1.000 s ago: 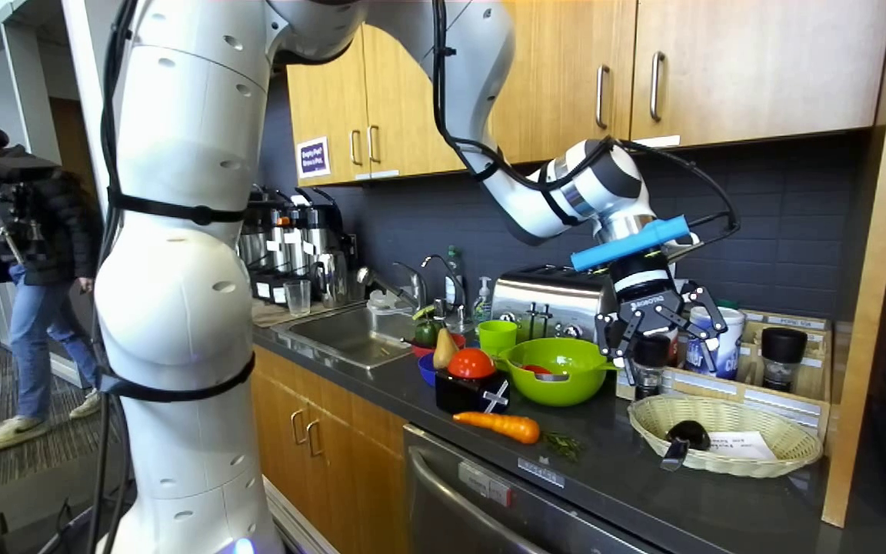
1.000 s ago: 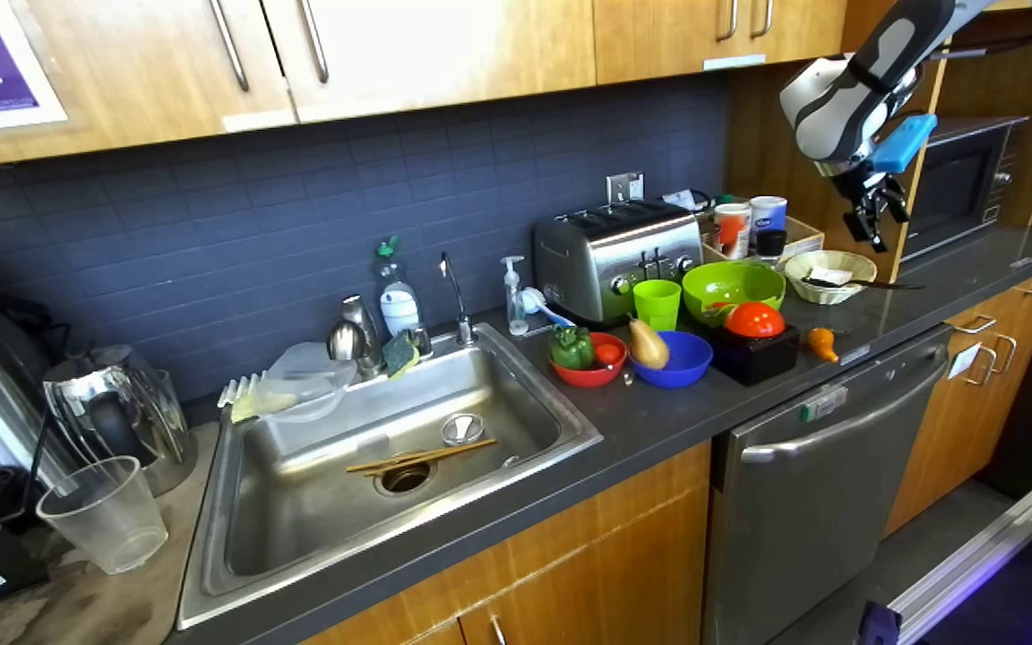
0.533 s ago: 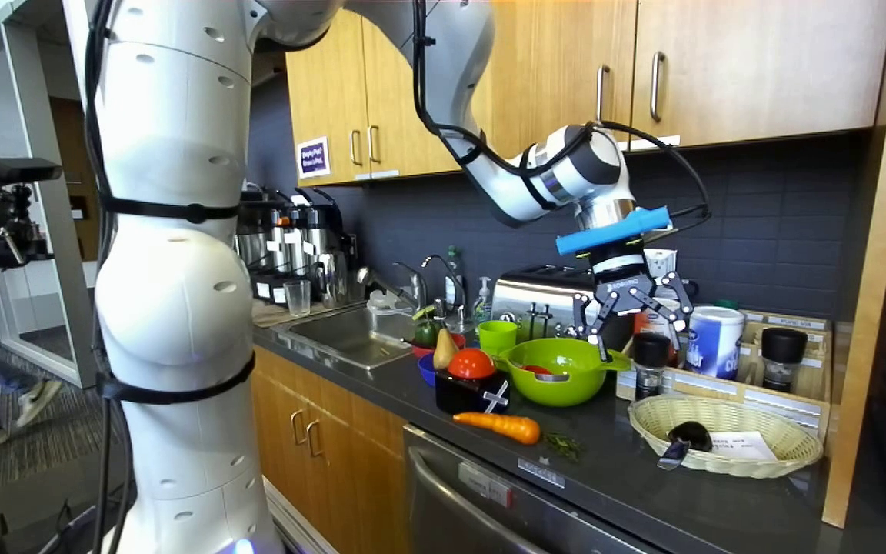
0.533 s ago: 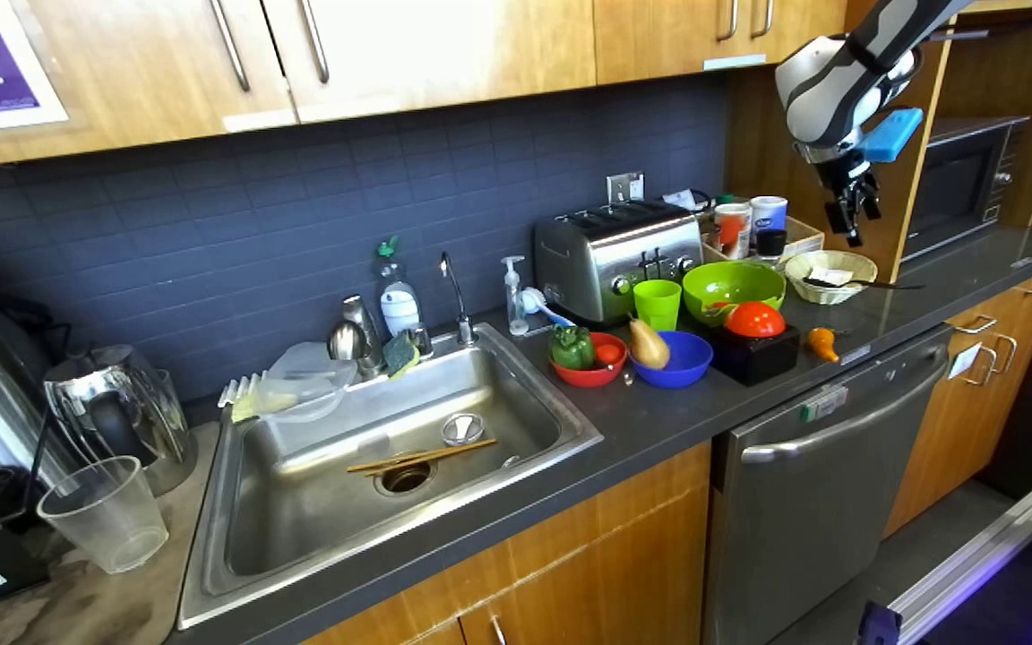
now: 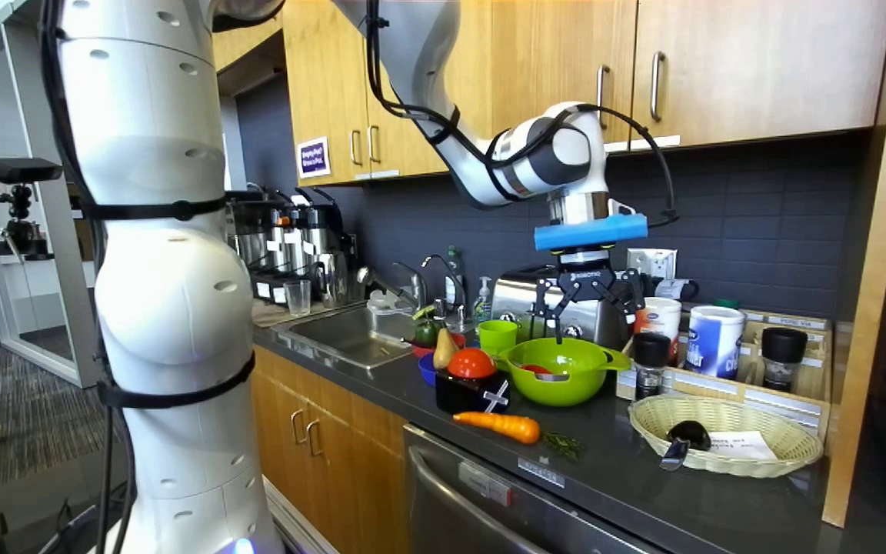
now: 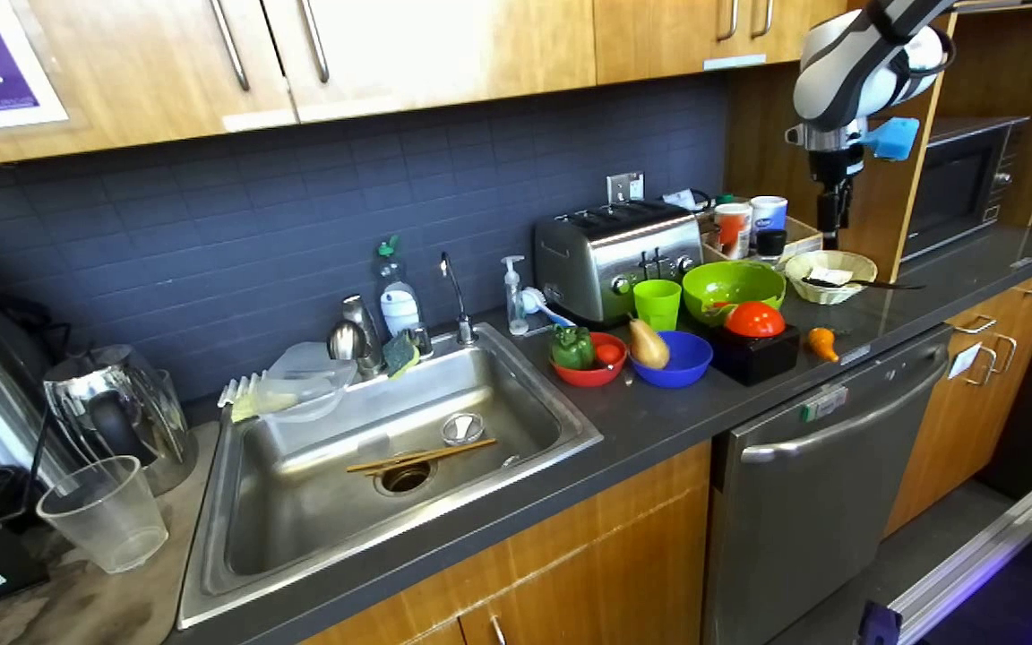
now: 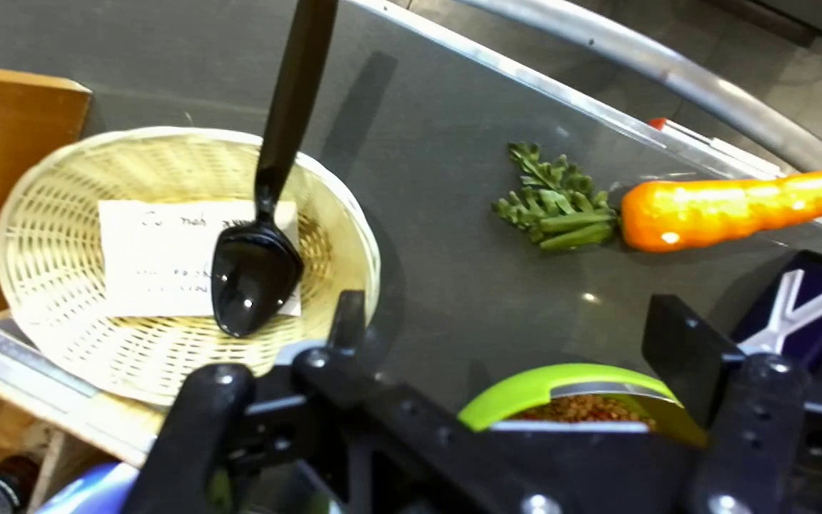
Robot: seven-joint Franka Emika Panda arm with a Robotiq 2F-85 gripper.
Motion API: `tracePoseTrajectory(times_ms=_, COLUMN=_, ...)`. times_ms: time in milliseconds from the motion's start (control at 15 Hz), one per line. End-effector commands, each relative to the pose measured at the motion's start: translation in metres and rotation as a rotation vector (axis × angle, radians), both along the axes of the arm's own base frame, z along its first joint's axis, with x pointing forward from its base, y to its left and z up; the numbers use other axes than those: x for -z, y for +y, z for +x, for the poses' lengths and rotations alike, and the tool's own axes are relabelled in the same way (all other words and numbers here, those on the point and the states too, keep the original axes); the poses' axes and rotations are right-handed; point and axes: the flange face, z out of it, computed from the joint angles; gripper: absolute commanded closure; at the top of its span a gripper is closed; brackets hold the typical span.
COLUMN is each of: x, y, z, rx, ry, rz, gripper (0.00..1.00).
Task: Remove the spoon from the green bowl, put it in the white basket and then lift the orange plush toy.
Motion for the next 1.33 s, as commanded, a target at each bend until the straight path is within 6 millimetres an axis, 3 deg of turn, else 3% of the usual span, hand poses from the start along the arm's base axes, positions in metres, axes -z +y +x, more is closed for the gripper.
tracePoseTrajectory(times_ms=0, x=-0.007, y=0.025, z=-0.021, rx=-0.112, ry=-0.057, rz=0.077, gripper=0.0)
tracePoseTrajectory(times_ms=533, x=0.002, y=0.074, z=-0.033, rx=-0.23, ry=-0.048, rz=0.119, gripper=0.0)
tracePoseTrajectory(times_ms=1267, x=0.0, y=0.098, z=-0.035, rx=-0.239, ry=-0.038, rz=0.083, gripper=0.0)
